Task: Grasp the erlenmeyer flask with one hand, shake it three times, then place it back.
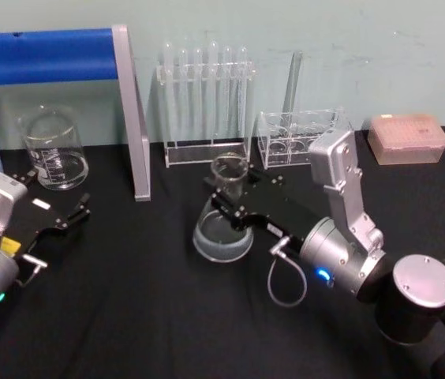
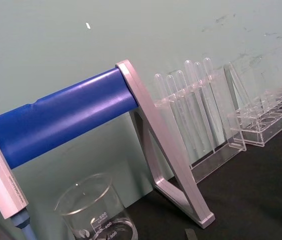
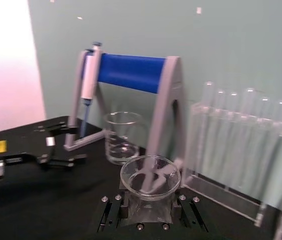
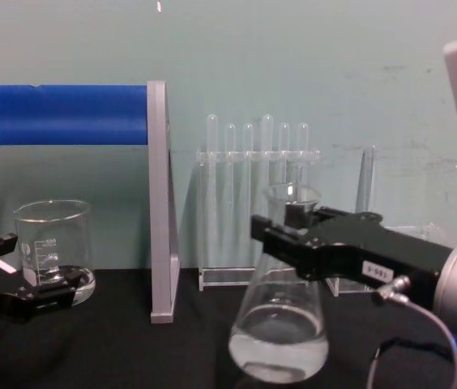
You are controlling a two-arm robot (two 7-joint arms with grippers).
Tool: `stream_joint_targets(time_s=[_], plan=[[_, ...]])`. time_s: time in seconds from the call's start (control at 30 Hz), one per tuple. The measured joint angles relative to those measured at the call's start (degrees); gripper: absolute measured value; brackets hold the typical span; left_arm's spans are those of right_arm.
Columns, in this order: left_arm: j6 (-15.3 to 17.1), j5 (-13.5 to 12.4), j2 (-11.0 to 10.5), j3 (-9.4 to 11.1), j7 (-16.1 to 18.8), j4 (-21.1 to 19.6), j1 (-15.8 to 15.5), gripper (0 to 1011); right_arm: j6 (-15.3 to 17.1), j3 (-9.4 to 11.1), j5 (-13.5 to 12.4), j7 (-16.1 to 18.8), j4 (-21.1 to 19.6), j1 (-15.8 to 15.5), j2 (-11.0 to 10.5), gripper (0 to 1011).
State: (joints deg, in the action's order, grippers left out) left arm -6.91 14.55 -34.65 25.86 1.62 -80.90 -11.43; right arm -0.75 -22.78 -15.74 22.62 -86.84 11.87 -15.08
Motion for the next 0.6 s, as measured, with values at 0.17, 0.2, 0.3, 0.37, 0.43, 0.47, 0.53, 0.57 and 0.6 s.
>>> stream_joint_targets(time_s=[0.17, 0.2, 0.3, 0.37, 0.43, 0.47, 0.53, 0.57, 0.6], plan=[[0.0, 0.0, 0.0, 0.0, 0.0, 0.0, 0.0, 1001, 0.2, -1.2, -0.7, 1.1, -1.4, -0.7, -0.7, 449], [0.0, 0.0, 0.0, 0.0, 0.0, 0.0, 0.0, 1001, 0.2, -1.3, -0.8, 1.3, -1.6, -0.8, -0.8, 449], [0.0, 0.0, 0.0, 0.0, 0.0, 0.0, 0.0, 1001, 0.3, -2.0, -1.3, 1.9, -2.3, -1.1, -1.3, 449], [0.0, 0.0, 0.0, 0.0, 0.0, 0.0, 0.0, 1001, 0.3, -2.4, -1.5, 2.3, -2.7, -1.3, -1.5, 449], [0.0, 0.0, 0.0, 0.0, 0.0, 0.0, 0.0, 1001, 0.3, -2.9, -1.8, 2.7, -3.0, -1.4, -1.9, 449], [0.0, 0.0, 0.0, 0.0, 0.0, 0.0, 0.0, 1001, 0.3, -3.1, -1.9, 2.8, -3.2, -1.5, -2.0, 449], [0.0, 0.0, 0.0, 0.0, 0.0, 0.0, 0.0, 1001, 0.2, -3.4, -2.1, 3.1, -3.4, -1.6, -2.2, 450], [0.0, 0.0, 0.0, 0.0, 0.0, 0.0, 0.0, 1001, 0.2, -3.5, -2.1, 3.1, -3.5, -1.6, -2.3, 449], [0.0, 0.0, 0.0, 0.0, 0.0, 0.0, 0.0, 1001, 0.2, -3.6, -2.2, 3.1, -3.5, -1.6, -2.4, 449]])
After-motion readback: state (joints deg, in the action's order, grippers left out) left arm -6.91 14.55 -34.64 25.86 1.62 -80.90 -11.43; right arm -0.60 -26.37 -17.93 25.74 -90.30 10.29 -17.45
